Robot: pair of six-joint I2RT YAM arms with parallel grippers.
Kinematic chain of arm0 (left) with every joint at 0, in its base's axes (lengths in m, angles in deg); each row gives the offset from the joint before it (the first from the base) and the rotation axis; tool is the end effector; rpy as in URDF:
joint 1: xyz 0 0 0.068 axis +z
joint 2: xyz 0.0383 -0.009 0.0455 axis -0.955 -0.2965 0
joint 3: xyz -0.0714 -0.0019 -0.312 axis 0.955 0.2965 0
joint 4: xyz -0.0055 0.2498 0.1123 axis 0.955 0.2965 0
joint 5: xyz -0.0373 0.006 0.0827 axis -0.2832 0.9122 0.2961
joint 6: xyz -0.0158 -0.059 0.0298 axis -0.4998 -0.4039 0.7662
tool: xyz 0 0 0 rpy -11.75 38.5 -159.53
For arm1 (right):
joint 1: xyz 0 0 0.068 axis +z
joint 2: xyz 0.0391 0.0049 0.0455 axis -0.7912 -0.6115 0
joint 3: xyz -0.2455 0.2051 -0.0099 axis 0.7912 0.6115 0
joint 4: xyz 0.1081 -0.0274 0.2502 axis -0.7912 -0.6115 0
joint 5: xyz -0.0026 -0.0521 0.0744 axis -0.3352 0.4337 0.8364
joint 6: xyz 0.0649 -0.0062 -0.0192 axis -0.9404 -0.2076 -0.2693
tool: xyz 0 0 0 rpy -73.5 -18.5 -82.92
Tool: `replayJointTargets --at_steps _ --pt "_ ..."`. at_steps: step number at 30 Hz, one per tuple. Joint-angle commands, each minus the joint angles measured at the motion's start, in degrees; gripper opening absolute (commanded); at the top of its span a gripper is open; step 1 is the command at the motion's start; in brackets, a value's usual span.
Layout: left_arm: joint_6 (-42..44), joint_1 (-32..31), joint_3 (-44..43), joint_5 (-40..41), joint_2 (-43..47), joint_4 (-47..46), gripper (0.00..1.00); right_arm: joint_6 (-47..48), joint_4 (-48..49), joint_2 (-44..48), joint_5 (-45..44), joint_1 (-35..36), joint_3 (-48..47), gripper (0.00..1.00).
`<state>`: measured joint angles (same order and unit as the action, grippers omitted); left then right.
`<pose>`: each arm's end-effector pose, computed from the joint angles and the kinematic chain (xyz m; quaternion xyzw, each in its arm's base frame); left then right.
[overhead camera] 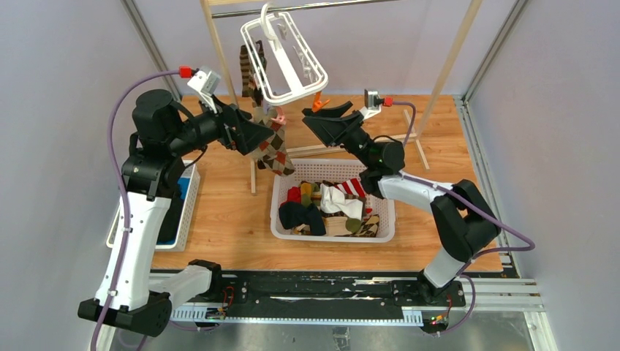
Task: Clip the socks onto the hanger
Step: Clamp the sock onto the hanger.
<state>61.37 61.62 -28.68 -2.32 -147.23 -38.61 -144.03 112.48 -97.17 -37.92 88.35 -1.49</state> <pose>0.1860 -0.0715 0.5291 0.1933 0.7149 -0.3873 0.5491 0.2862 0.2343 0.4078 -0.0966 0.3701 0.7517 0.5372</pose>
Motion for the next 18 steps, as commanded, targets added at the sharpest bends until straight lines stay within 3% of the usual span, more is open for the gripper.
replayJointTargets --at_steps 1,8,18 --pt "4.43 2.22 -3.5 0.84 -0.54 6.67 1.0 3.1 2.0 4.48 0.98 0.33 5.55 0.76" --pt "3.49 8.58 -4.26 -0.97 1.11 7.01 1.0 5.09 0.06 8.3 1.71 -0.02 9.99 0.76" --pt "8.7 14.28 -11.85 9.45 -0.22 15.63 1.0 4.72 -1.82 11.49 2.57 -1.49 11.73 0.72"
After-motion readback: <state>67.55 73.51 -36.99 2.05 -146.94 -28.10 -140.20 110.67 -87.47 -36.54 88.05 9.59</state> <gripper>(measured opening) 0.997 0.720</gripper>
